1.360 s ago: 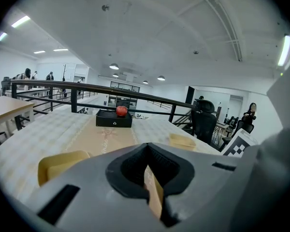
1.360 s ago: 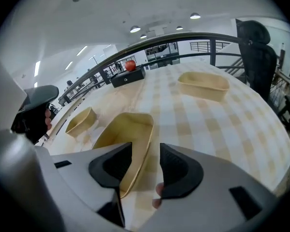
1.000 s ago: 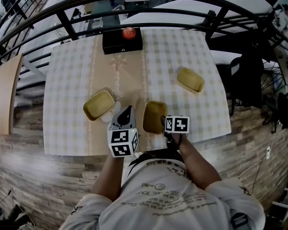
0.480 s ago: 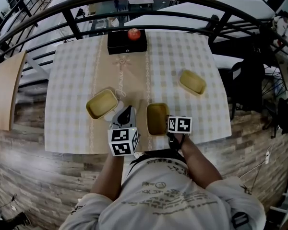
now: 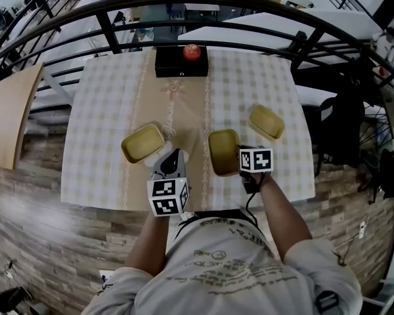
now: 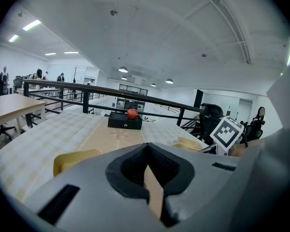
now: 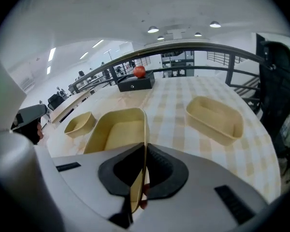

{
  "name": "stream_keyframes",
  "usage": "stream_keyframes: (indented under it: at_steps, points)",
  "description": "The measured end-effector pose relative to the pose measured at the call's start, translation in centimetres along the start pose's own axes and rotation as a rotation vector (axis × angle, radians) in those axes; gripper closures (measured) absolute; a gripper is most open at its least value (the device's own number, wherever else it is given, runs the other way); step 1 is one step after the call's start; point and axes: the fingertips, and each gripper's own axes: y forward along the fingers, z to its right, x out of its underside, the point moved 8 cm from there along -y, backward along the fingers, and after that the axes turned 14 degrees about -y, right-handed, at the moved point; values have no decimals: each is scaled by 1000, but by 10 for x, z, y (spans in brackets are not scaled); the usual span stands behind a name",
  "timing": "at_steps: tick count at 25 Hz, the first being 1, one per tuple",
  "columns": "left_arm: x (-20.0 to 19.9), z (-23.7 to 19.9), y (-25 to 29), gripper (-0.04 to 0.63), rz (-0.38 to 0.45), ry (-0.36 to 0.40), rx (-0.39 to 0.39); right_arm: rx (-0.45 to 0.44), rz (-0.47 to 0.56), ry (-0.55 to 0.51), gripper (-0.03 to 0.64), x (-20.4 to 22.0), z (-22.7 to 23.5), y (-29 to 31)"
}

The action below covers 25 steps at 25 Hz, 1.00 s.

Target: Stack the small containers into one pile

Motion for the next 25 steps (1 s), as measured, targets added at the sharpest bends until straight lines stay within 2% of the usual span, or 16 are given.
stream_keyframes:
  at_steps: [2, 5, 9, 12, 14, 17, 21, 25]
  points:
    - [-1, 0, 1, 592, 6, -8, -14, -18, 7, -91, 606, -18, 6, 1]
    - [-4, 5, 1, 592, 23, -11, -31, -72, 7, -282, 606, -41, 9, 5]
    - [-9, 10, 3, 592, 43, -14, -56, -211, 9, -583, 606, -66, 0, 15]
    - [-8, 11, 6, 592, 53, -27, -94, -327, -47, -832, 606, -76, -9, 32]
    - [-8, 10, 9, 592, 57, -35, -119, -401, -93, -947, 607, -81, -12, 46]
    - [-7, 10, 10, 592, 61, -47, -154, -498, -128, -1023, 607, -92, -15, 62]
    - [-3, 9, 7, 592, 60, -68, -210, -602, -147, -1056, 607, -103, -18, 83]
    - [9, 6, 4, 592, 43, -97, -266, -660, -173, -1089, 609, -106, -17, 100]
